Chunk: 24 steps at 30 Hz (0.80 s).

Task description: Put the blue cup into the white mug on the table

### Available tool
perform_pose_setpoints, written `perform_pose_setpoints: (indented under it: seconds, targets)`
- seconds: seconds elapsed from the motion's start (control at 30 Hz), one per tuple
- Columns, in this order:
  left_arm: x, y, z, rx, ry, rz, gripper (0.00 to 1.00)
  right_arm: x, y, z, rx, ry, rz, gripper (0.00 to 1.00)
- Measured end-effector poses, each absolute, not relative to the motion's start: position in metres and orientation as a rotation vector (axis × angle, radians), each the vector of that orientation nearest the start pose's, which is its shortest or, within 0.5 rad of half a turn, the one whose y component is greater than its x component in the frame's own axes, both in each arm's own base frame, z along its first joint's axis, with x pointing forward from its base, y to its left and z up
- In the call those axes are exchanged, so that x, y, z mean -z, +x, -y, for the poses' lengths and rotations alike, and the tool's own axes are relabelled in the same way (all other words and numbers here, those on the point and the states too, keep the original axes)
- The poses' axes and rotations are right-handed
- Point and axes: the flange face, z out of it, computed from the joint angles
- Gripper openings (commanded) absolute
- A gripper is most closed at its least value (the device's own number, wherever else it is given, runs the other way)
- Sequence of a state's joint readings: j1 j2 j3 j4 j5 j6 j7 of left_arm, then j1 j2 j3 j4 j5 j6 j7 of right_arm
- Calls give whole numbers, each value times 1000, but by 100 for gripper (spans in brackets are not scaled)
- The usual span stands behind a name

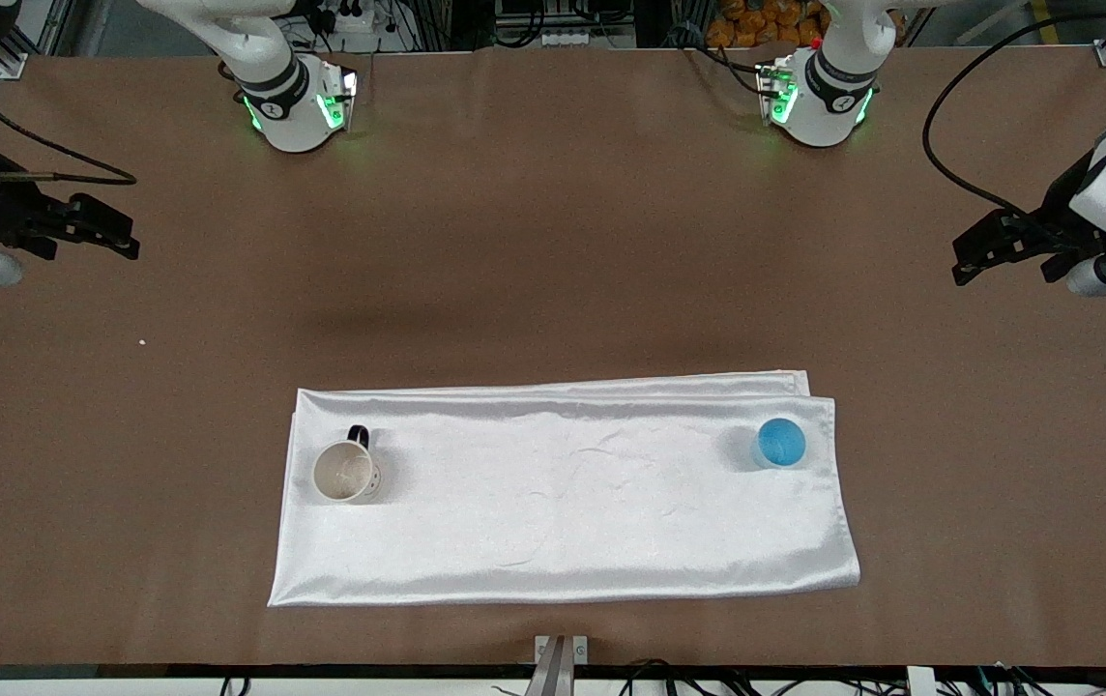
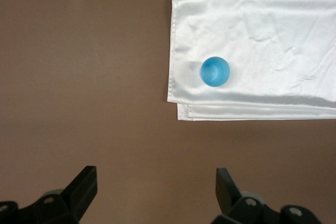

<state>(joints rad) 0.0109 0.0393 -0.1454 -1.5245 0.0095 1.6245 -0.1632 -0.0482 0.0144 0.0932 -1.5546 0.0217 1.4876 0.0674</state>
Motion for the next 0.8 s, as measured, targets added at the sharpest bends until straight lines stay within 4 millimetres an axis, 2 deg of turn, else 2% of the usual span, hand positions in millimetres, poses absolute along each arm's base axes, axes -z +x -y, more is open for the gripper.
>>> perform_pose_setpoints:
  seconds: [0.57,0.67,0.8]
  targets:
    - [-628,568,73,93,-3145,47,100,-614,550,-27,-139,-3120,-32,100]
    - [-627,569,73,89,-3145,48,100,-604,553,-30,-152,-3119,-24,100]
    - [-626,570,72,85,-3145,50,100,-574,563,-42,-153,-3118,7,100]
